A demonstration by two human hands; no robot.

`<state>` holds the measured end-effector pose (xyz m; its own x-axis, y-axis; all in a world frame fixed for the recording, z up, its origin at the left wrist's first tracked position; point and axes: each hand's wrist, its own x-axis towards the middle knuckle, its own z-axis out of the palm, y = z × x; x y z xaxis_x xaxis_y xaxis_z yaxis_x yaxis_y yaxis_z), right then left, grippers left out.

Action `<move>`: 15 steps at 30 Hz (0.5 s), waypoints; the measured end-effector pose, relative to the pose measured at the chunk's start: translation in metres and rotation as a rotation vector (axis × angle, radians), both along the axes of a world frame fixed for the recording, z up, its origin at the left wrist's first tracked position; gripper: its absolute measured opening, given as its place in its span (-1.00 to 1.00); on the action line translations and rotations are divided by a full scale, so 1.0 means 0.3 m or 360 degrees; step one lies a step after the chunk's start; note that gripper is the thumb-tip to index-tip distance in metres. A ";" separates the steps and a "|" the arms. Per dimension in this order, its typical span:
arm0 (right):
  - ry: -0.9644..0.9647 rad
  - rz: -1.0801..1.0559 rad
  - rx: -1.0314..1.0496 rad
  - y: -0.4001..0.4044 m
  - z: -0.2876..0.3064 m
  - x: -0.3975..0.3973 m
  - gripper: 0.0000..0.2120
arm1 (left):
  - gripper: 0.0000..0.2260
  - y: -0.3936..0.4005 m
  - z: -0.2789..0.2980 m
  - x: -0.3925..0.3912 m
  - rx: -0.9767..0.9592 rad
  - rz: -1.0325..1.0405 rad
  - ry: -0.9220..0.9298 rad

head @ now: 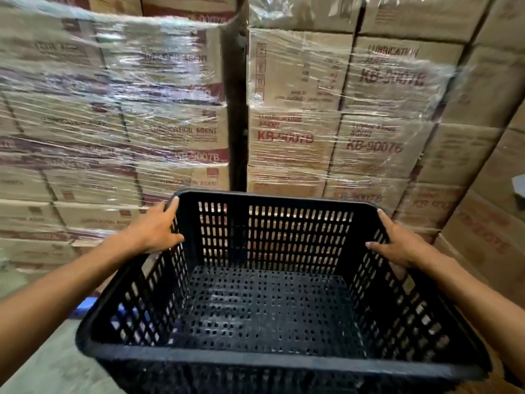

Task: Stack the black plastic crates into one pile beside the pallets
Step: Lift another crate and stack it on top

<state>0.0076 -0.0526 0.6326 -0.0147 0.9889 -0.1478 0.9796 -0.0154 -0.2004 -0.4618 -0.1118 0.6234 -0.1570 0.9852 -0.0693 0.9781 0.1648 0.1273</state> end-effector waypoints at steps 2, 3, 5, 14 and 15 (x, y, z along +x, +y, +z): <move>-0.0085 0.0009 0.0082 0.039 -0.023 0.010 -0.04 | -0.08 0.020 -0.016 0.000 0.0038 0.0001 -0.0005; -0.0100 0.0028 0.0134 0.049 -0.038 0.019 -0.01 | -0.08 0.022 -0.026 -0.003 0.0063 0.0000 -0.0025; -0.0064 0.0042 0.0169 0.050 -0.061 0.029 0.02 | -0.10 0.011 -0.035 -0.003 0.0103 -0.0006 -0.0094; 0.0022 0.0030 0.0067 0.030 -0.036 0.011 0.10 | -0.13 0.005 -0.025 0.002 0.0046 0.0014 0.0093; 0.0015 0.0037 0.0065 0.042 -0.028 0.009 0.11 | -0.14 0.017 -0.020 0.002 0.0020 0.0014 0.0111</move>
